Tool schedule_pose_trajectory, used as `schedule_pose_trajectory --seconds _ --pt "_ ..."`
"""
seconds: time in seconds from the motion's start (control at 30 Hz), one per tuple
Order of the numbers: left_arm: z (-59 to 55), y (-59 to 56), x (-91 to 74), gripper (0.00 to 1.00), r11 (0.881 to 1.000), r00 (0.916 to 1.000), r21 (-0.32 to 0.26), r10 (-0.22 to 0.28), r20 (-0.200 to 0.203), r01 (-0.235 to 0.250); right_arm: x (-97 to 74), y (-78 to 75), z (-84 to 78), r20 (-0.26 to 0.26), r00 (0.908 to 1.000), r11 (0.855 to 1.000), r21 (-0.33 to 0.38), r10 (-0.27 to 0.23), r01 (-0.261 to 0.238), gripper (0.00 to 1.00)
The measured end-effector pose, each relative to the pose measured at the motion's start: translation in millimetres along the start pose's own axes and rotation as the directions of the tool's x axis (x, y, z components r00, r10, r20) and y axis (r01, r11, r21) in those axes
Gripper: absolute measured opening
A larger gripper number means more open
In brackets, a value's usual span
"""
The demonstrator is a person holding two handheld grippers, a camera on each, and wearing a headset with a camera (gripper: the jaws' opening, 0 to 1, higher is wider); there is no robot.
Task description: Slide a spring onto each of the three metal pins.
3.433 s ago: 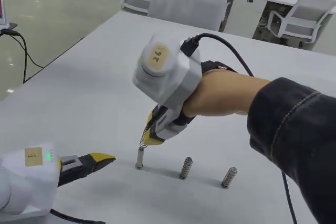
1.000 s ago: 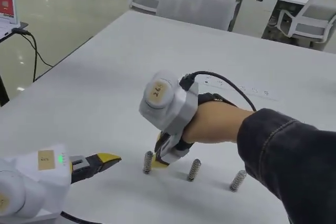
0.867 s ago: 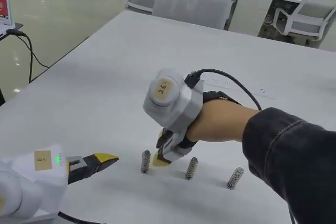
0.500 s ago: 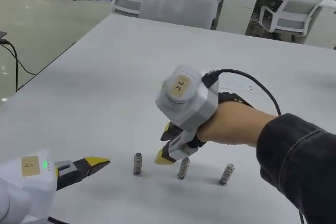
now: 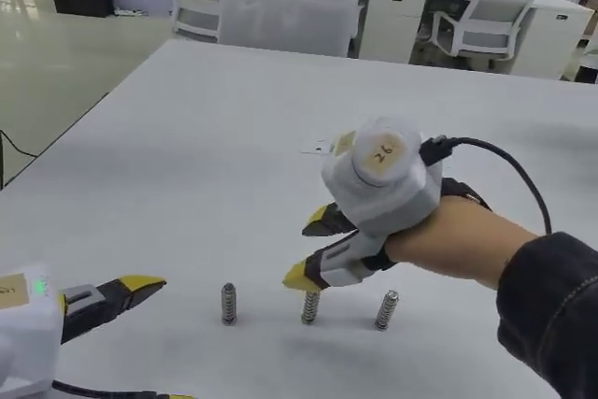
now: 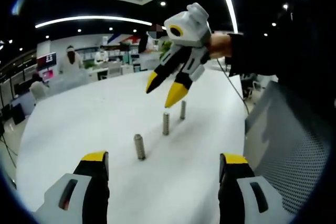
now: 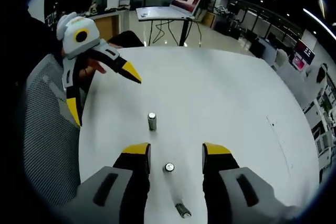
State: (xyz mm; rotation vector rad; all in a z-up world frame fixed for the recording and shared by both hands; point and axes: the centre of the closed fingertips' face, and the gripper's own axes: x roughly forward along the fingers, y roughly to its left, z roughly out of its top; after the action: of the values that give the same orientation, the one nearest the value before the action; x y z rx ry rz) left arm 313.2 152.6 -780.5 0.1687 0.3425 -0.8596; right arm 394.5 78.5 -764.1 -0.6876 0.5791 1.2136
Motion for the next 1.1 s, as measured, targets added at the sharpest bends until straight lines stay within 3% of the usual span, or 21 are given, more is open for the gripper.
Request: schedule_pose_trajectory --seconds 0.23,0.4,0.6,0.93,1.1 --pt "7.8 2.4 2.9 0.83 1.0 0.9998 -0.013 0.006 0.02 -0.006 -25.7 -10.5 -14.0 0.082 0.9936 0.994 0.08 -0.078 0.072 0.45" --pt "10.4 2.6 5.2 0.83 1.0 0.9995 -0.009 0.012 0.028 -0.012 -44.4 -15.9 -29.2 0.124 0.9824 0.981 0.149 -0.139 0.12 0.5" --pt "13.1 3.3 6.9 0.82 1.0 0.9992 -0.006 0.022 0.033 -0.022 -59.8 -14.9 -50.1 0.163 0.9706 0.967 0.212 -0.178 0.141 0.54" --pt "13.2 5.1 8.8 0.83 0.999 0.9984 -0.016 0.041 0.038 -0.041 -60.7 1.7 -79.0 0.194 0.9607 0.955 0.257 -0.199 0.146 0.58" --pt "12.8 2.7 10.2 0.83 0.999 0.9984 -0.017 0.04 0.039 -0.04 -59.0 7.8 -84.9 0.207 0.9541 0.948 0.279 -0.217 0.155 0.6"
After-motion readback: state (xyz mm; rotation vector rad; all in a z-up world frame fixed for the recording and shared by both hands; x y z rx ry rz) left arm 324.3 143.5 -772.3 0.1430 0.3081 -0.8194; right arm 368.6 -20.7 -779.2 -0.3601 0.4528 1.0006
